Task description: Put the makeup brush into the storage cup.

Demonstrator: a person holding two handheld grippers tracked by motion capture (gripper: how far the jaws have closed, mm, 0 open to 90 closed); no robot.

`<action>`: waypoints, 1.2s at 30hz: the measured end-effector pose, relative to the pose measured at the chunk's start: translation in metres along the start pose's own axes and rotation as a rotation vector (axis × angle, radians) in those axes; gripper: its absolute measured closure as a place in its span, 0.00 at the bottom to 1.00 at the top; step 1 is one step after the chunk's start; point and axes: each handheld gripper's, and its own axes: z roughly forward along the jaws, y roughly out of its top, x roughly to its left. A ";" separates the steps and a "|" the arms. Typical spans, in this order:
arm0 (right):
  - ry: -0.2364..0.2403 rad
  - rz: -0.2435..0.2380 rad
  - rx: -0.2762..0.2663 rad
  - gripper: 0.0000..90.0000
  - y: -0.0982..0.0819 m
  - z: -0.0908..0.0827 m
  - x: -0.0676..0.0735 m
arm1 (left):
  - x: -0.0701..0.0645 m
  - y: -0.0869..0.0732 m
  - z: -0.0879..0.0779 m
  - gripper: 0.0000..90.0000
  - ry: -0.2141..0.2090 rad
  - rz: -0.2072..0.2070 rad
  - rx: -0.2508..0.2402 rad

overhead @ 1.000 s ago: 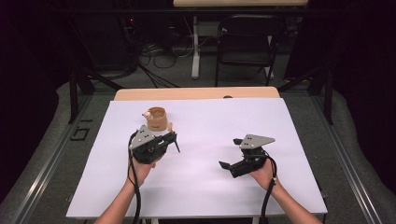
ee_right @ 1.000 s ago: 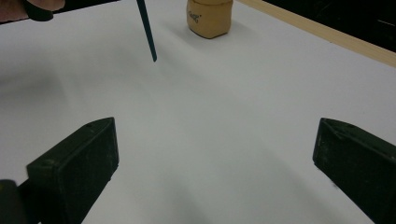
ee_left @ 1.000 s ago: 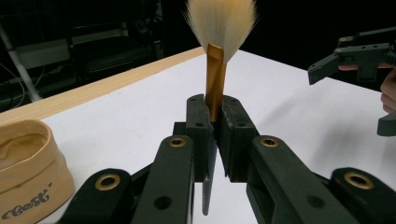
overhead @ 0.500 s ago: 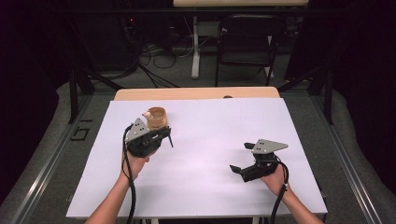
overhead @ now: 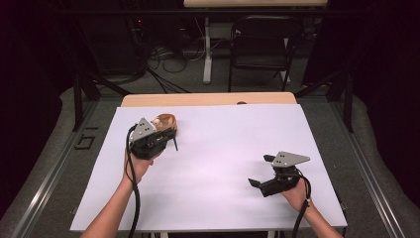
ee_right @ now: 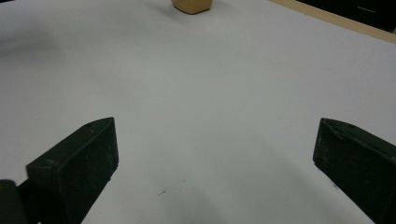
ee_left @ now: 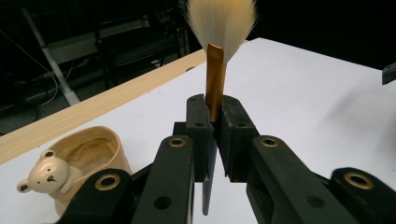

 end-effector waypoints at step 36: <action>-0.020 0.004 -0.007 0.00 -0.003 -0.004 -0.003 | 0.032 0.036 0.004 0.93 0.069 0.032 0.006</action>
